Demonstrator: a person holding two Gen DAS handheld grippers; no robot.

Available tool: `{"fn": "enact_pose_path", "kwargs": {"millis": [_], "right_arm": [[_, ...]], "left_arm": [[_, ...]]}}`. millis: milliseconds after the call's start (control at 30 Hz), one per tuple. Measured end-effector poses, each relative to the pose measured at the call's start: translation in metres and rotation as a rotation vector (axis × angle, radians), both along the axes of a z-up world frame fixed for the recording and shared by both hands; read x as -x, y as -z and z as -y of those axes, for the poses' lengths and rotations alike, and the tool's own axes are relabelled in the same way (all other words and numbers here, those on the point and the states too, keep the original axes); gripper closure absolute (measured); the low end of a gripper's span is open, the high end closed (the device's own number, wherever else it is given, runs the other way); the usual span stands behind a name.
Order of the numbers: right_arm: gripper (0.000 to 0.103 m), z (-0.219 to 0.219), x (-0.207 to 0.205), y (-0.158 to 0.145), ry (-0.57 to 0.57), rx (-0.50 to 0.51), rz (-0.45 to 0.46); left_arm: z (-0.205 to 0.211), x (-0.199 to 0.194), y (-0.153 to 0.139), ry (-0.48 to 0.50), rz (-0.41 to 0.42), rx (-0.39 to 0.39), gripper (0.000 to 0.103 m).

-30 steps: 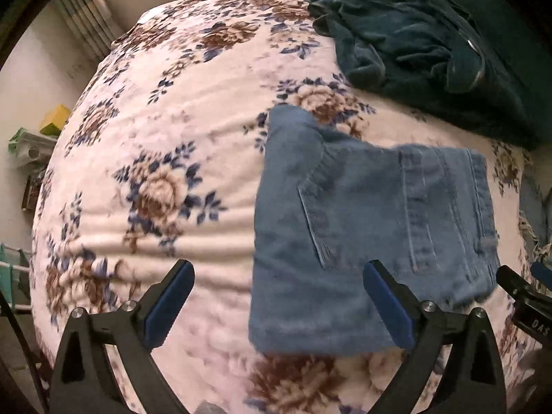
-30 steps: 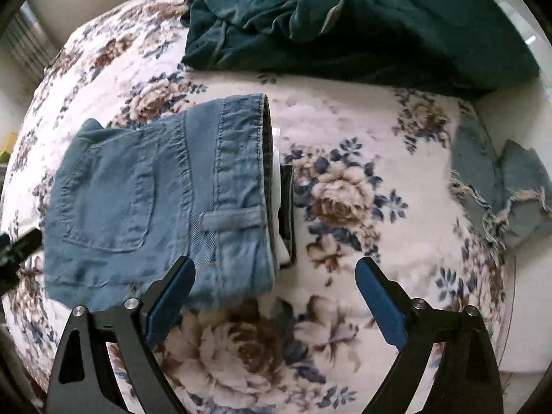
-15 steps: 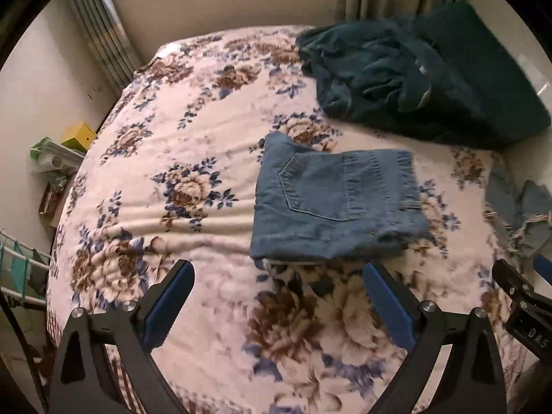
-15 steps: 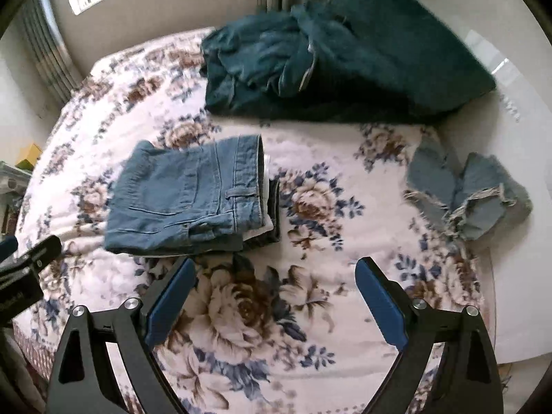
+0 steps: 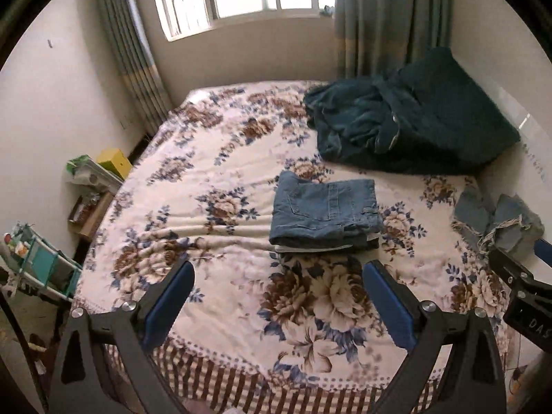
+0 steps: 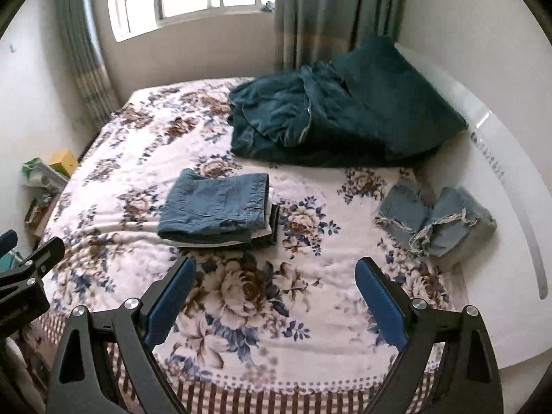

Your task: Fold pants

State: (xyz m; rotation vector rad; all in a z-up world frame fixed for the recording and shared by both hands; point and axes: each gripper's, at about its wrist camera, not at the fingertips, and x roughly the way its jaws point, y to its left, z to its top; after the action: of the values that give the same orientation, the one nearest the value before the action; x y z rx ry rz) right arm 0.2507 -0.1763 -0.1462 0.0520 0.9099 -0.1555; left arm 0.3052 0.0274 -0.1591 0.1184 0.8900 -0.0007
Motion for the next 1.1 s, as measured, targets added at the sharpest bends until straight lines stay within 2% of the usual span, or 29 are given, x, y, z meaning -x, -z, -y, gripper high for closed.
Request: {"fn": "enact_pose_path", "kwargs": {"millis": [267, 467, 633, 700, 800, 967, 1100], "right_arm": [[0.007, -0.016, 0.085, -0.082, -0.037, 0.024, 0.104], [0.007, -0.027, 0.136, -0.132, -0.048, -0.011, 0.146], [0.007, -0.04, 0.168, -0.153, -0.062, -0.029, 0.163], [0.007, -0.042, 0.175, -0.157, -0.059, -0.05, 0.166], [0.007, -0.046, 0.181, -0.16, -0.046, -0.022, 0.183], [0.004, -0.044, 0.17, -0.159, -0.04, 0.001, 0.201], [0.004, -0.038, 0.153, -0.153, -0.014, 0.007, 0.204]], "left_arm": [[-0.016, 0.075, -0.068, -0.041, 0.108, 0.028, 0.003], [-0.027, 0.113, -0.101, -0.028, 0.143, 0.047, 0.003], [-0.031, 0.139, -0.118, -0.003, 0.168, 0.037, 0.003], [-0.031, 0.144, -0.119, 0.013, 0.165, 0.047, 0.003], [-0.033, 0.145, -0.115, 0.018, 0.161, 0.068, 0.003], [-0.032, 0.134, -0.109, 0.012, 0.173, 0.082, 0.0], [-0.027, 0.122, -0.105, 0.001, 0.189, 0.061, 0.0]]}}
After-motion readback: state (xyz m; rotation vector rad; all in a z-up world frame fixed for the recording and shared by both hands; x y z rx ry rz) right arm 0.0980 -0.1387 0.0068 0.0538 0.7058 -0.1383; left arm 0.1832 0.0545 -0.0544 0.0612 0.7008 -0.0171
